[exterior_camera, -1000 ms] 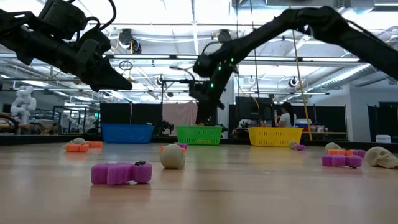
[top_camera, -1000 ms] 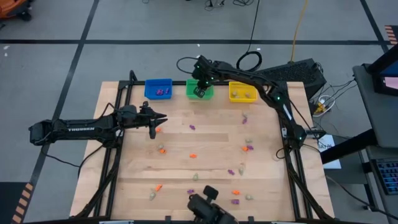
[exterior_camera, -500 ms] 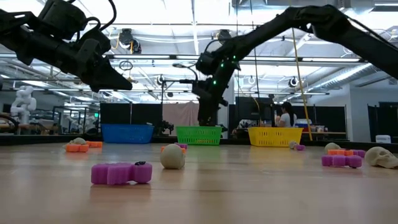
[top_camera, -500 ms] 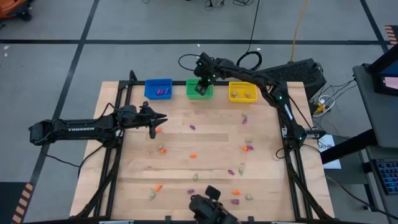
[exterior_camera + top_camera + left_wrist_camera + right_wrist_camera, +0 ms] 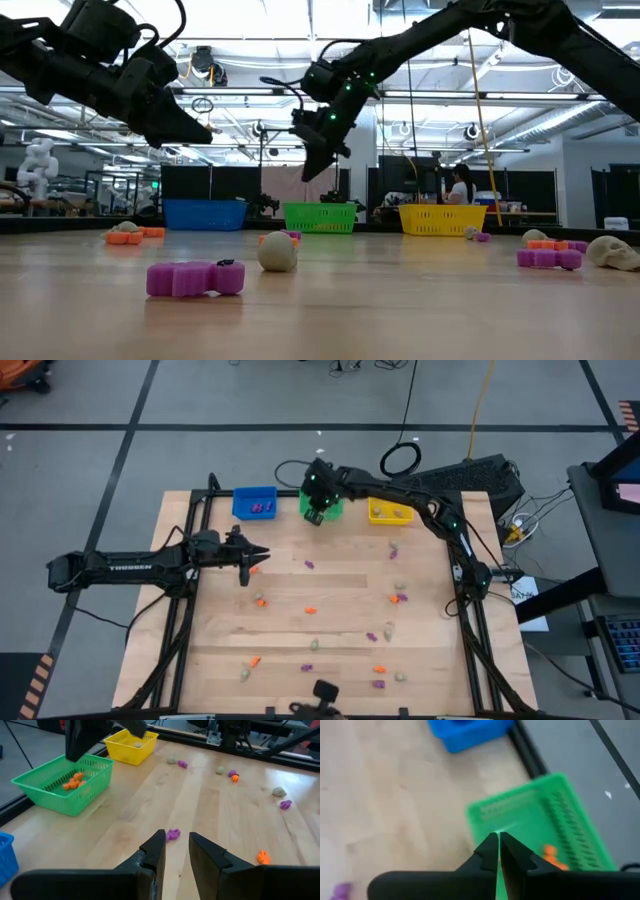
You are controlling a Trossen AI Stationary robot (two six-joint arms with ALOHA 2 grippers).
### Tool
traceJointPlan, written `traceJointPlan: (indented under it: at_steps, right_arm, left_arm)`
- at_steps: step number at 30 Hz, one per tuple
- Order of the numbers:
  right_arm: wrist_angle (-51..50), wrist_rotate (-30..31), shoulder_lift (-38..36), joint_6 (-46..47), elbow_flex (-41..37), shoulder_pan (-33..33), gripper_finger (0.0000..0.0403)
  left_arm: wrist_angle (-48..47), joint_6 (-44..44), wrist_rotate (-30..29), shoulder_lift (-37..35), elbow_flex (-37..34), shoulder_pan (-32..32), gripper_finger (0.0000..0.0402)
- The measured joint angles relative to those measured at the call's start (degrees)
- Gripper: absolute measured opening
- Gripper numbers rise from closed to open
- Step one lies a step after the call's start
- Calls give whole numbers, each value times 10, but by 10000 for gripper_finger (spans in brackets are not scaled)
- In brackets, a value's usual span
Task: Sort Halloween decoration
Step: Put the purple skeleton toy into the blue basket
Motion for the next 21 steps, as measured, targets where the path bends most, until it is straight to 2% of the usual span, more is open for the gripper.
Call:
traceJointPlan:
  at_steps: [4,9,12,17,21]
  right_arm:
    - [114,0,-31,25,-82,28,1]
    - [302,2,-116,82,-268,54,0]
    - [373,16,-184,116,-378,77,0]
    - [376,79,-304,149,-513,136,0]
    - [321,134,-386,187,-574,201,0]
  left_arm:
    - [0,9,-5,0,0,-12,83]
    - [1,11,-8,0,0,-22,83]
    - [2,13,-8,0,0,-22,83]
    - [2,11,-8,0,0,-22,83]
    - [2,11,-7,0,0,-22,83]
